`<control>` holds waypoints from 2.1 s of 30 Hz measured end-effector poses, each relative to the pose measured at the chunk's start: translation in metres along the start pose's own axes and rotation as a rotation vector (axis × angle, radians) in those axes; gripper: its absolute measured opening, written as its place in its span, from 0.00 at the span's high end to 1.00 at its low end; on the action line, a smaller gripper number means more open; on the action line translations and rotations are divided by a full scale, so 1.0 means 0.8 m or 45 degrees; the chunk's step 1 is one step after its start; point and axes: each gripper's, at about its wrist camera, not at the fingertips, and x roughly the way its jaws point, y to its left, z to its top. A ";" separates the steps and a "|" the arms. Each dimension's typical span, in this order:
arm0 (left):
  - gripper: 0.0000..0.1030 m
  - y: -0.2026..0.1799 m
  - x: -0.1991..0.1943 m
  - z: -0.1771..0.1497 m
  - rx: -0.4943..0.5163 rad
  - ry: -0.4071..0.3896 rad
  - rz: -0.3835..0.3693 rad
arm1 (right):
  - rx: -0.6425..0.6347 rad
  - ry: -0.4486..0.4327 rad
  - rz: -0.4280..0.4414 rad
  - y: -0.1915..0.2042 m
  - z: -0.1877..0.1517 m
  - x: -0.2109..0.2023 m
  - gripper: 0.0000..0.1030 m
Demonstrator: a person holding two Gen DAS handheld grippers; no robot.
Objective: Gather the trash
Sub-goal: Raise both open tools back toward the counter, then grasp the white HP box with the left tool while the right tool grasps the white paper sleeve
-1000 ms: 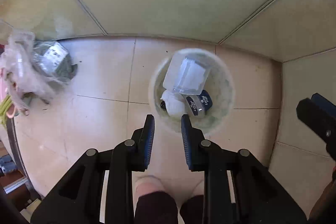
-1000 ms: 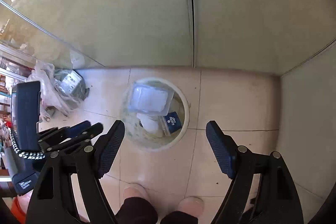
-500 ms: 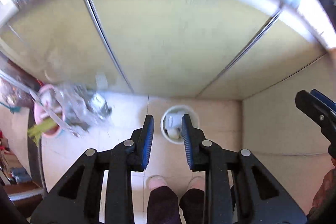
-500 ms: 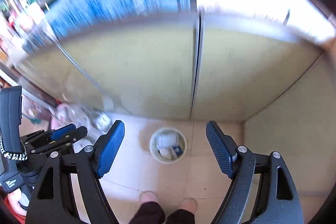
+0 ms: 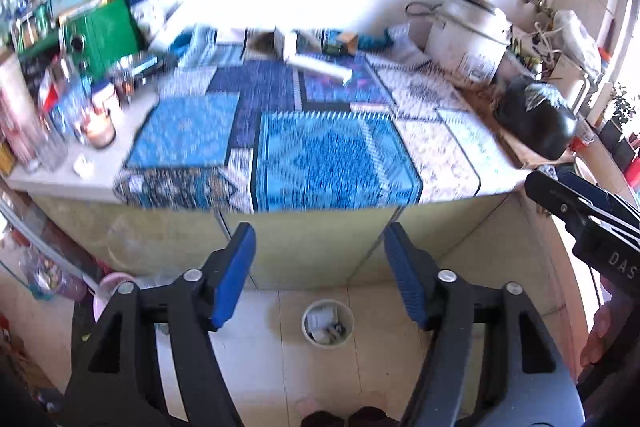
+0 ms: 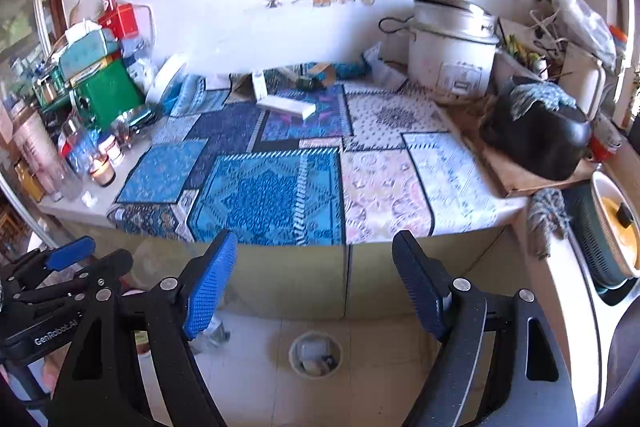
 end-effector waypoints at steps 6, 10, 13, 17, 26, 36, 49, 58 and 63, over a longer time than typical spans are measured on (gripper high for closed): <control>0.19 0.004 -0.017 0.044 -0.044 -0.107 -0.026 | 0.007 -0.062 -0.056 0.001 0.048 -0.002 0.25; 0.19 0.006 -0.003 0.078 -0.081 -0.130 -0.021 | -0.018 -0.095 -0.039 -0.005 0.070 0.005 0.25; 0.19 0.005 0.015 0.103 -0.091 -0.151 0.013 | -0.070 -0.120 -0.059 -0.010 0.087 0.023 0.25; 0.19 0.000 0.041 0.145 -0.122 -0.192 0.076 | -0.104 -0.120 -0.010 -0.025 0.121 0.060 0.25; 0.19 -0.011 0.112 0.248 -0.291 -0.218 0.140 | -0.264 -0.057 0.157 -0.058 0.217 0.146 0.23; 0.12 0.019 0.200 0.316 -0.334 -0.171 0.270 | -0.342 0.158 0.360 -0.041 0.265 0.282 0.21; 0.06 0.129 0.332 0.397 -0.153 -0.056 0.176 | -0.406 0.410 0.349 0.081 0.295 0.475 0.21; 0.06 0.183 0.410 0.401 -0.167 0.087 0.169 | -0.550 0.593 0.321 0.137 0.295 0.597 0.21; 0.06 0.189 0.431 0.399 -0.170 0.133 0.176 | -0.553 0.667 0.319 0.144 0.296 0.627 0.21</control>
